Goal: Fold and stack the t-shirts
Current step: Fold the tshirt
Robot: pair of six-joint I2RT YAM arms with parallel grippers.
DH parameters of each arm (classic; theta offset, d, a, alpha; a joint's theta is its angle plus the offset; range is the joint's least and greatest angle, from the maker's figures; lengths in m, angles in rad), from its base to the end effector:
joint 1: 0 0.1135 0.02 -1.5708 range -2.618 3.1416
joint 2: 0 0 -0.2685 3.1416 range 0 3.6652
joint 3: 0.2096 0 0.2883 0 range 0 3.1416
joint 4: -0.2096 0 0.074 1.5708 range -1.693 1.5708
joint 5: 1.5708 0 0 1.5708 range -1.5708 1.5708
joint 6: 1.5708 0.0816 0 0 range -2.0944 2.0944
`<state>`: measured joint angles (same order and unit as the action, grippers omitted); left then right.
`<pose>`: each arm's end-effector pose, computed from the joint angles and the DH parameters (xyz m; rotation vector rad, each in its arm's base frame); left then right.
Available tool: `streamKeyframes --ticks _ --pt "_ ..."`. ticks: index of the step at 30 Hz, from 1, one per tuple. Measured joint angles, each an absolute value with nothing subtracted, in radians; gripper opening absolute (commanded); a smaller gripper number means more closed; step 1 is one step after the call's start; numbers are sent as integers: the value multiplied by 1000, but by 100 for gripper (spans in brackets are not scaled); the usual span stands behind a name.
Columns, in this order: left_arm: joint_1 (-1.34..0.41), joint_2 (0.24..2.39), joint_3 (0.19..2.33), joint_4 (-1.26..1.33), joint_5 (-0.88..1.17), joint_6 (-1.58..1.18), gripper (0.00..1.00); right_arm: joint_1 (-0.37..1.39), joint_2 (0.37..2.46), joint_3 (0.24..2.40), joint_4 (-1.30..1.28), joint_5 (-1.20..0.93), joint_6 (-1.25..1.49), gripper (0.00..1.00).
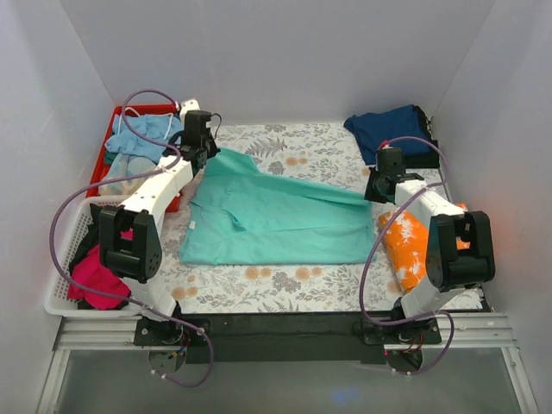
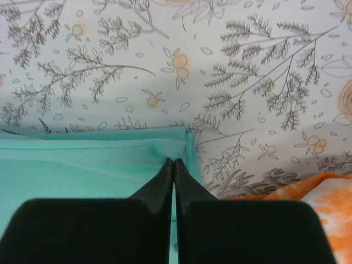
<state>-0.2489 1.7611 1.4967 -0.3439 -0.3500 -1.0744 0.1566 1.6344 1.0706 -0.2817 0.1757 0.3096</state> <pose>0.4743 -0.0917 0.2753 -1.0462 1.8933 -0.3906 0.4071 0.0498 0.1660 0.2632 2.3846 0.0047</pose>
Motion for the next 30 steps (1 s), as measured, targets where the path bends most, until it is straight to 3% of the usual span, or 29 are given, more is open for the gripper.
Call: streamKeyframes --ticks 12,24,30 --pt "-316 1498 1103 -408 -416 -1214 0 157 1424 842 -278 168 311 1" --pt "-316 1340 1018 -453 -498 -1318 0 157 1307 715 -260 141 318 1" --pt "-317 1340 926 -525 -508 -1405 2 161 1252 662 -265 130 322 33"
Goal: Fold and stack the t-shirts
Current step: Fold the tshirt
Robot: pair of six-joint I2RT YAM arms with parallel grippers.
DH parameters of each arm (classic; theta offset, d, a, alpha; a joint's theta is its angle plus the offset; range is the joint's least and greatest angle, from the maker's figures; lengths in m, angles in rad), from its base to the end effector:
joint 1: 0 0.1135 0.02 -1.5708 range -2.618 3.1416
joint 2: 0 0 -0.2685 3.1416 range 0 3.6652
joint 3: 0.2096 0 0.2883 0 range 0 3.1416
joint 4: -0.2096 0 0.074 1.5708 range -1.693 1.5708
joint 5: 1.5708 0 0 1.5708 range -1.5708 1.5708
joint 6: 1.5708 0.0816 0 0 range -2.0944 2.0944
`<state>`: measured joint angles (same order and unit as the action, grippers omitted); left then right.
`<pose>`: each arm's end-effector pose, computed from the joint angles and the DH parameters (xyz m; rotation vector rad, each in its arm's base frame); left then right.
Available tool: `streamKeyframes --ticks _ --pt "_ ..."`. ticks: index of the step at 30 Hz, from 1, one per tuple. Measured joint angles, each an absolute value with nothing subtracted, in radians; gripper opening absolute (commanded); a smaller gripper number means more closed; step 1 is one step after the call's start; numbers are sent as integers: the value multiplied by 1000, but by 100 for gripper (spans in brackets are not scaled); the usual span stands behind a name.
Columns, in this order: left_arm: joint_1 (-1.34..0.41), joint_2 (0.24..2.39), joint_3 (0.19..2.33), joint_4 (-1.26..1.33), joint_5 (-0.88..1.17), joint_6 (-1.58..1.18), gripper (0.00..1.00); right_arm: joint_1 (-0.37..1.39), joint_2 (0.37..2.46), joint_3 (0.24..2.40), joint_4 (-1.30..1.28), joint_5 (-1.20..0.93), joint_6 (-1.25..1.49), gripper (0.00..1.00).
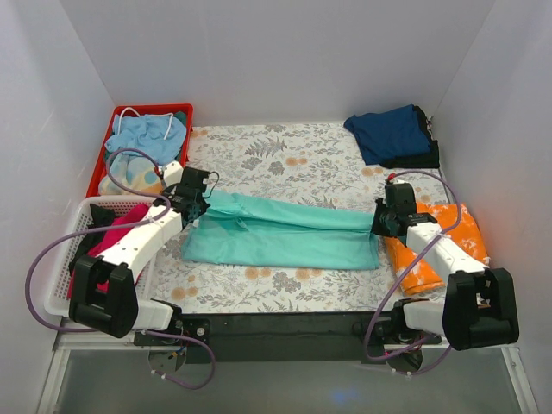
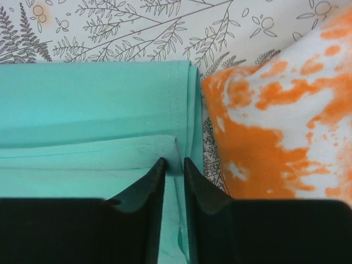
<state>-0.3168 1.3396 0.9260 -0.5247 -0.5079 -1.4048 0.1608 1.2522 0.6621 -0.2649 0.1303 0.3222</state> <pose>0.3228 -0.0641 0.1993 -1.3883 1.9092 -0.1858 0.3030 0.0384 0.1445 0.2536 2.4037 0.0631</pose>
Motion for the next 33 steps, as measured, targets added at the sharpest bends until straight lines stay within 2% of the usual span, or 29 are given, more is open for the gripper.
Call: streamKeyframes --ticks 3,12,16,26,33 --pt "-319 1325 883 -547 -512 -1464 13 169 1203 639 -291 131 327 38" --pt "-330 1170 806 -584 -517 -1562 23 192 1018 614 -333 131 355 37" --pt "-335 1137 805 -581 -514 -1568 23 192 1090 655 -329 131 363 36" --pt "-345 1187 806 -537 -472 -1533 23 199 1431 822 -208 103 360 30" --pt "-349 1208 807 -534 -463 -1519 23 226 1453 768 -181 72 368 29"
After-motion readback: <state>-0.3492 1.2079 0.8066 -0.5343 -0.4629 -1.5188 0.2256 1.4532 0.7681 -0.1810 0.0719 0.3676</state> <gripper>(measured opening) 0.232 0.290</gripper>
